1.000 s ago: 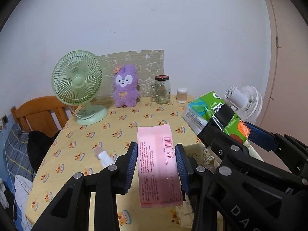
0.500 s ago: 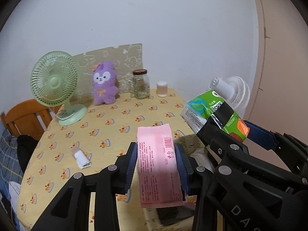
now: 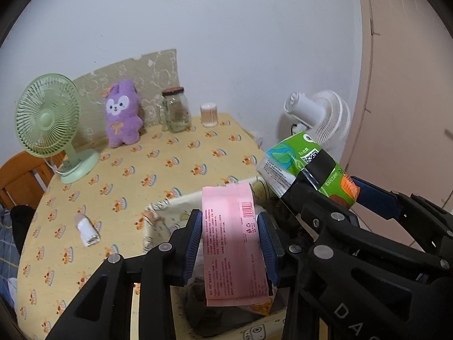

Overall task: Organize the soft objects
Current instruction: 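Open the left tool to drop the pink packet while the right tool releases the tissue pack into the box, then withdraw both tools from the box toward the rolled white cloth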

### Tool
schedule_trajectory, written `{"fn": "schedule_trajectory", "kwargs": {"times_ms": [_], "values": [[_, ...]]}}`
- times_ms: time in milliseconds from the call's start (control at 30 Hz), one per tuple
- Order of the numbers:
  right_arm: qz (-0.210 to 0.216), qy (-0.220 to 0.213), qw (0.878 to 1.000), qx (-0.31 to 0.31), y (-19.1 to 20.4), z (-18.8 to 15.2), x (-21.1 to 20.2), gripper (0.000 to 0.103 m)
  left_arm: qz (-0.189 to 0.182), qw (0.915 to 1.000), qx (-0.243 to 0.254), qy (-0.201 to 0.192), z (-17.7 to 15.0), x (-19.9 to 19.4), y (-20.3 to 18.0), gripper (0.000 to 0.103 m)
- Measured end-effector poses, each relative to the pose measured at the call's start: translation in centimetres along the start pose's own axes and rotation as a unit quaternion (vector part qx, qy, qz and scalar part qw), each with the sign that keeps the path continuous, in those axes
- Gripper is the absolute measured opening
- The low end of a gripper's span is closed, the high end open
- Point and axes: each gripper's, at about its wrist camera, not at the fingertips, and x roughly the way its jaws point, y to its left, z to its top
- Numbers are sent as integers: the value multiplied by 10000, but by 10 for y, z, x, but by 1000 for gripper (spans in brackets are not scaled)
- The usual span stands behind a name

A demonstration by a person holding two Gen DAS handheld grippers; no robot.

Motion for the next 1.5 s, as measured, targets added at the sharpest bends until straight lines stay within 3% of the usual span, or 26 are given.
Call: {"fn": "schedule_trajectory", "kwargs": {"times_ms": [367, 400, 467, 500, 933, 1133, 1367, 1500], "values": [[-111, 288, 9994, 168, -14, -18, 18, 57, -270, 9987, 102, 417, -14, 23, -10, 44], [-123, 288, 9994, 149, -13, -18, 18, 57, -299, 9985, 110, 441, -14, 24, -10, 48], [-155, 281, 9994, 121, -11, -18, 18, 57, -352, 9980, 175, 497, -14, 24, -9, 81], [-128, 284, 9994, 125, -10, -18, 18, 57, -347, 9982, 188, 460, -14, 22, -9, 83], [211, 512, 9982, 229, 10, -27, 25, 58, 82, 9980, 368, 515, -23, 13, 9, 87], [215, 524, 9978, 339, 13, -31, 25, 60, 14, 9982, 390, 460, -25, 6, 11, 88], [84, 495, 9977, 459, 17, -29, 13, 85, -56, 9987, 374, 342, -24, -7, 13, 92], [39, 379, 9983, 438, 23, -27, 3, 88, -79, 9990, 374, 214, -23, -18, 16, 94]]}}
